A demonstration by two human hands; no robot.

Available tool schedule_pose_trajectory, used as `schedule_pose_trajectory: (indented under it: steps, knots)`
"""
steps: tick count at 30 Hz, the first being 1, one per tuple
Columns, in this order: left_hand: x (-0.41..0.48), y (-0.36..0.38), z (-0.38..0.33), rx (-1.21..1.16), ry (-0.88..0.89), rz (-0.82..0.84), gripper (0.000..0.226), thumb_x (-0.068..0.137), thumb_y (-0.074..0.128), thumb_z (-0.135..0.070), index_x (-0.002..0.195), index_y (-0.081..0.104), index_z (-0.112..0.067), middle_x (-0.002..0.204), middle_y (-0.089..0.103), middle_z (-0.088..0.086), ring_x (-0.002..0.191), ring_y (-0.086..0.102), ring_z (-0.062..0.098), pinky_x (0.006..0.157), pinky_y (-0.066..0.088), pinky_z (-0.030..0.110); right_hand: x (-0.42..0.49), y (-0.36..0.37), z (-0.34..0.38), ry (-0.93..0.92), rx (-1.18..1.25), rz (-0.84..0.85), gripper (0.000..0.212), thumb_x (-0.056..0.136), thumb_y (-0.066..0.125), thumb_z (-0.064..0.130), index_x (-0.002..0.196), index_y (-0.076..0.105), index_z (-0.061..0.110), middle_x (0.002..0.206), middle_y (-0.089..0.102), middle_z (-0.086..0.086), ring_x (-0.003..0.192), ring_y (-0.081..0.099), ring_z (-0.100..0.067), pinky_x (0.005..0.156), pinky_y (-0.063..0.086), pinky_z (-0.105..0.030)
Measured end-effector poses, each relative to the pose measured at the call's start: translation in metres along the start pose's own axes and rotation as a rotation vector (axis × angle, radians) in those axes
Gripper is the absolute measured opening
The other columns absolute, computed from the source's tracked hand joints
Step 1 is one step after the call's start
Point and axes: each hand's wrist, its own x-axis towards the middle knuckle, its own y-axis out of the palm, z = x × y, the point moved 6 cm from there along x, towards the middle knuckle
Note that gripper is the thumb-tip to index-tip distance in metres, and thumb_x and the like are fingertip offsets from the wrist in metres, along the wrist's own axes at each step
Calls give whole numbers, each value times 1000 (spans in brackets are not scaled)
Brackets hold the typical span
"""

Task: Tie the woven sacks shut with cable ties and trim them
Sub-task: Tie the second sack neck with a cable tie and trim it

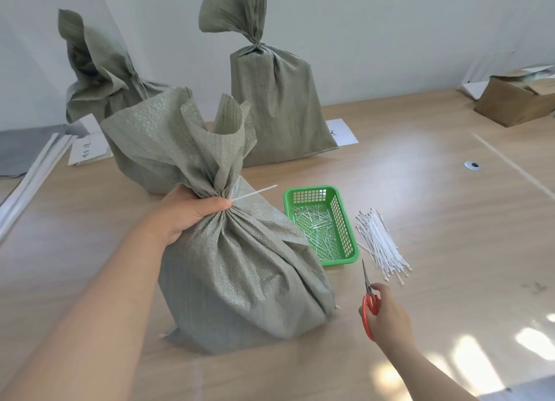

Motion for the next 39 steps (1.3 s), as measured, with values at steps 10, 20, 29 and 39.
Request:
schedule_pose_trajectory:
  steps: [10, 20, 29, 39]
  knots:
    - [2, -3, 3, -53, -21, 79, 25, 82, 80, -12, 95, 69, -29, 88, 76, -20, 97, 66, 1, 85, 48, 21, -9, -48, 165, -299, 615, 70, 21, 88, 75, 22, 95, 62, 37, 58, 56, -9, 45, 47, -22, 47, 39, -32]
    - [4, -6, 5, -9, -52, 116, 30, 80, 84, -23, 106, 71, -28, 112, 75, -7, 109, 67, 11, 102, 49, 33, -43, -50, 272, -399, 707, 398, 38, 72, 74, 56, 89, 60, 24, 56, 46, -6, 47, 35, -18, 46, 28, -33]
    - [7, -4, 5, 9, -28, 122, 22, 84, 81, -21, 103, 73, -27, 110, 76, -8, 108, 68, 9, 106, 49, 36, -56, -39, 300, -328, 670, 564, 31, 91, 68, 43, 94, 54, 15, 55, 51, -11, 37, 46, -22, 39, 38, -28]
    - [5, -5, 4, 37, -16, 113, 33, 83, 81, -25, 114, 70, -23, 114, 73, -6, 112, 66, 9, 106, 48, 34, -60, -35, 311, -296, 681, 580, 34, 94, 65, 40, 100, 51, 9, 56, 50, -14, 34, 43, -21, 33, 36, -23]
